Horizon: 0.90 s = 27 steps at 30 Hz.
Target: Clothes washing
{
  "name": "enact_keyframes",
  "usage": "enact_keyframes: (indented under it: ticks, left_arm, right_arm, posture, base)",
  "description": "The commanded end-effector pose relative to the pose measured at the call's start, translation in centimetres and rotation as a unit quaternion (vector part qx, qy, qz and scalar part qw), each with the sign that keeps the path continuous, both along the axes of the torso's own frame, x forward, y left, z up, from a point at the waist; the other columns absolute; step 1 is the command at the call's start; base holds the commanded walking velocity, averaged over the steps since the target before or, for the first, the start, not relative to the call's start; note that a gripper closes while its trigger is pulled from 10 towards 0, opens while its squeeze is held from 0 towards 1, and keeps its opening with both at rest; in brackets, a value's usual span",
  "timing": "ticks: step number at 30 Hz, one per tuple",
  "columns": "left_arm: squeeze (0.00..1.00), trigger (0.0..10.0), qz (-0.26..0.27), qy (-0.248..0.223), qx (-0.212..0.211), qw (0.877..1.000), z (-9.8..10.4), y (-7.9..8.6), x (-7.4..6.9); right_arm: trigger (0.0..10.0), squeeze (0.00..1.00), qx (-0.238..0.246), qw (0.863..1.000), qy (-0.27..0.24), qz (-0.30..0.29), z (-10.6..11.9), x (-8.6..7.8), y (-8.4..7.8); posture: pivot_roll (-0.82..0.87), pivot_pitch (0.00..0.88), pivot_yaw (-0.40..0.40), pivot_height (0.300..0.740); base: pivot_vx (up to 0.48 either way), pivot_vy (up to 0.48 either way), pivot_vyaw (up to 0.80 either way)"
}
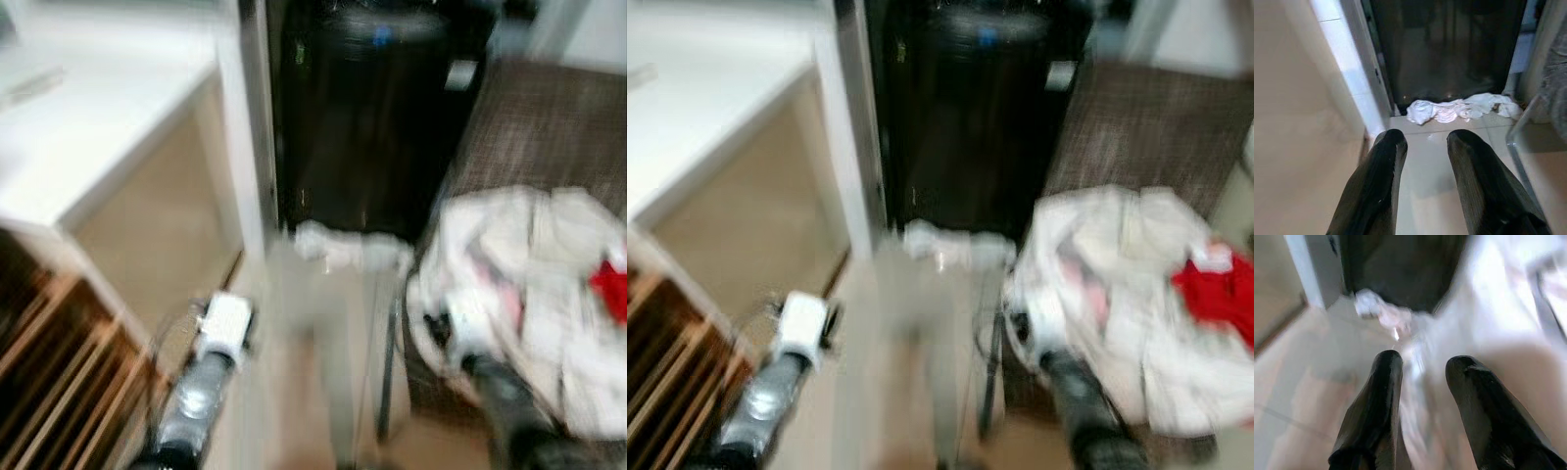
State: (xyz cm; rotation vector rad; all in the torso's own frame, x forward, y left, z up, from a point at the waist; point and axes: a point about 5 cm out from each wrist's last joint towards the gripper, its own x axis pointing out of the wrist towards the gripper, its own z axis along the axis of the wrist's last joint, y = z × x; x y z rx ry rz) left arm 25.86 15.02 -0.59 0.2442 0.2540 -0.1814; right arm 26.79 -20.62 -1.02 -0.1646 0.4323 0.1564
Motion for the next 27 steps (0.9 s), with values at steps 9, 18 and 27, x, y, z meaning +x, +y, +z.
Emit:
enact_keyframes:
  ticks: [9, 18, 27]
  left_arm:
    - [0.00, 10.0, 0.015, 0.018, -0.014, 1.000, -0.6, 1.4, -0.8]
    - [0.00, 10.0, 0.017, 0.017, -0.002, 1.000, -0.6, 1.6, -0.7]
    - [0.00, 10.0, -0.002, 0.000, 0.016, 1.000, 0.0, 1.4, -0.1]
  right_arm:
    - [10.0, 0.00, 0.010, 1.000, -0.001, 0.013, 0.0, 0.3, 1.3]
    - [10.0, 0.00, 0.009, 1.000, -0.001, 0.014, 0.0, 0.3, 1.4]
    - [10.0, 0.00, -0.027, 0.998, -0.053, -0.003, 1.1, 0.9, 0.8]
  posture:
    - [-0.13, 0.010, -0.008, 0.740]
    - [-0.13, 0.007, -0.005, 0.740]
    - [-0.13, 0.000, 0.007, 0.740]
  base:
    - [0.000, 0.302, -0.60]
    - [0.000, 0.467, -0.80]
    - [0.000, 0.000, -0.08]
